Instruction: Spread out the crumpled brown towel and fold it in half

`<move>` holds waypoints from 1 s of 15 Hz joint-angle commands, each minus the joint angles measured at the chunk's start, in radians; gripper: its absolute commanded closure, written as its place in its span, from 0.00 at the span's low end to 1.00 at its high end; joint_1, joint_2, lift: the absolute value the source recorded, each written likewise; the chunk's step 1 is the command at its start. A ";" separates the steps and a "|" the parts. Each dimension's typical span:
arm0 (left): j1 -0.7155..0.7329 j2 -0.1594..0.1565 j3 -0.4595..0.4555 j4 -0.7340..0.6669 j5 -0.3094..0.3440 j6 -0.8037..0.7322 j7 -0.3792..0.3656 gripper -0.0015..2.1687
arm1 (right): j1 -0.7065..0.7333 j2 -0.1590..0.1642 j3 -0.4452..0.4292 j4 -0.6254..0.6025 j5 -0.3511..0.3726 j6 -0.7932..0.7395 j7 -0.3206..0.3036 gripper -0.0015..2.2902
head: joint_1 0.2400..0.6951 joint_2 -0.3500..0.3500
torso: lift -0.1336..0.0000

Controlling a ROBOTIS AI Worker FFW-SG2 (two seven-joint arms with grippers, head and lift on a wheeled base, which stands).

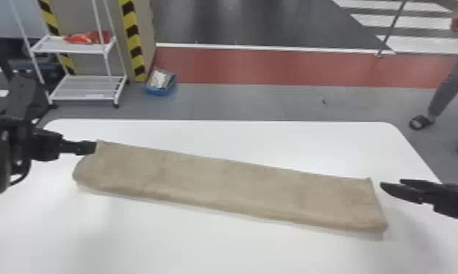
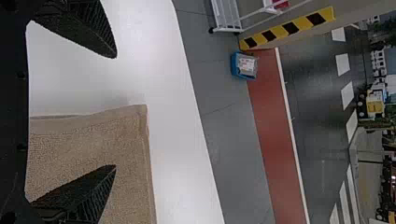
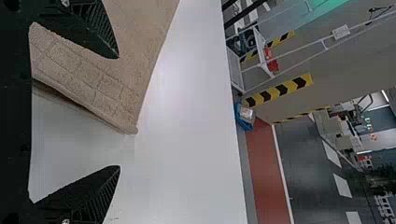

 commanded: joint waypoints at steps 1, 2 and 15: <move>0.001 -0.001 0.000 0.002 -0.002 0.000 0.000 0.02 | 0.000 0.000 0.002 0.000 0.003 0.000 0.000 0.01 | 1.00 0.41 | 0.07; 0.000 -0.001 0.000 0.002 -0.002 0.000 0.000 0.02 | 0.000 0.000 0.002 0.000 0.003 0.000 0.000 0.01 | 1.00 0.41 | 0.07; 0.000 0.000 -0.002 0.005 -0.005 -0.006 -0.002 0.02 | -0.008 0.002 0.011 0.008 0.006 -0.003 -0.008 0.01 | 1.00 0.41 | 0.07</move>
